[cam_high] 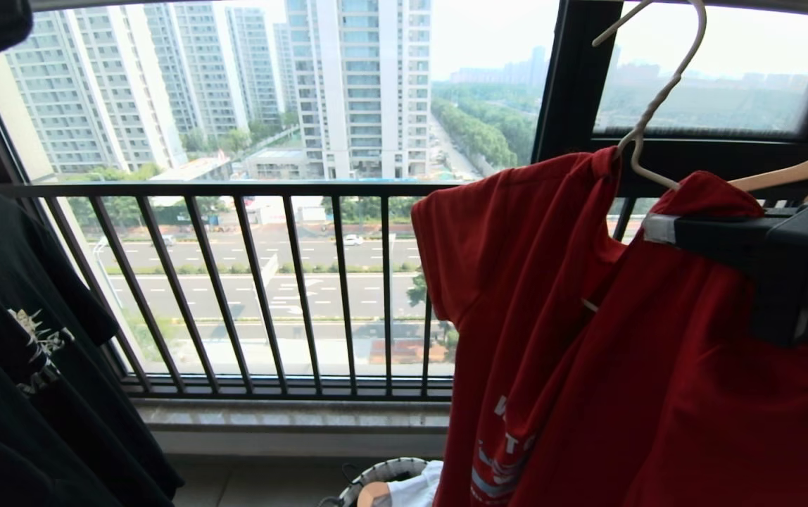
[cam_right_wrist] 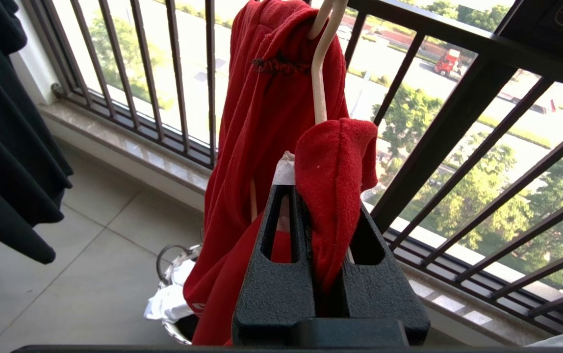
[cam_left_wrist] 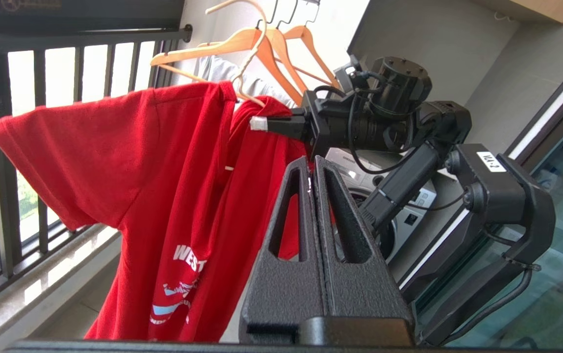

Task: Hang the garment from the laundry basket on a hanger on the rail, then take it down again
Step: Hang the clothes rack on the clothesline

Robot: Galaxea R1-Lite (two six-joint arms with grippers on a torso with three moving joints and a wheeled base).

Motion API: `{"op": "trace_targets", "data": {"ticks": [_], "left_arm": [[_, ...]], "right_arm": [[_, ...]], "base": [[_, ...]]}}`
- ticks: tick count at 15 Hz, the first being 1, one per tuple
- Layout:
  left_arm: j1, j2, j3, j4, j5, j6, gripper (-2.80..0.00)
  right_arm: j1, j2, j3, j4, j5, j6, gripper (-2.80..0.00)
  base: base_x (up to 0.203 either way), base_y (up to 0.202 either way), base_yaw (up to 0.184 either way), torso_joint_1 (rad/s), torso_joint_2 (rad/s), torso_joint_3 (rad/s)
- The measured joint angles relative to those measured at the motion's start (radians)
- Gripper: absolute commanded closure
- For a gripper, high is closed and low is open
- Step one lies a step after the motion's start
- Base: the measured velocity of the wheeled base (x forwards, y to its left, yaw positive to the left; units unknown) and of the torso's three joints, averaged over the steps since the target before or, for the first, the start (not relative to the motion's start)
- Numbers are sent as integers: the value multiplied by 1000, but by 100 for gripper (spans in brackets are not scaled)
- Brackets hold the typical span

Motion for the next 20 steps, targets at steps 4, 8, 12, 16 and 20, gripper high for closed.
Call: {"op": "trace_targets", "data": {"ticks": [4,8,12,16,20], "left_arm": [[-19,29,27,-6,-5,3,0],[-26,25,20,-1,0,-2,0],[-25,-12,13,-5,69,0,0],[-25,-37,13,-5,78,0,0],[-25,-59,17,-6,78,0,0]], "right_arm": [[17,65,-88,-4,-42,-14,0],[18,176,-231,-5,-74,-64,0],[17,266,-356,-5,-127,-91,0],[18,307,-374,-5,-159,-111,0],[13,342,-387,-7,-158,-110,0]], "base": [[0,0,0,0,0,0],[0,0,0,0,0,0],[0,0,0,0,0,0],[0,0,0,0,0,0],[0,0,0,0,0,0]]}}
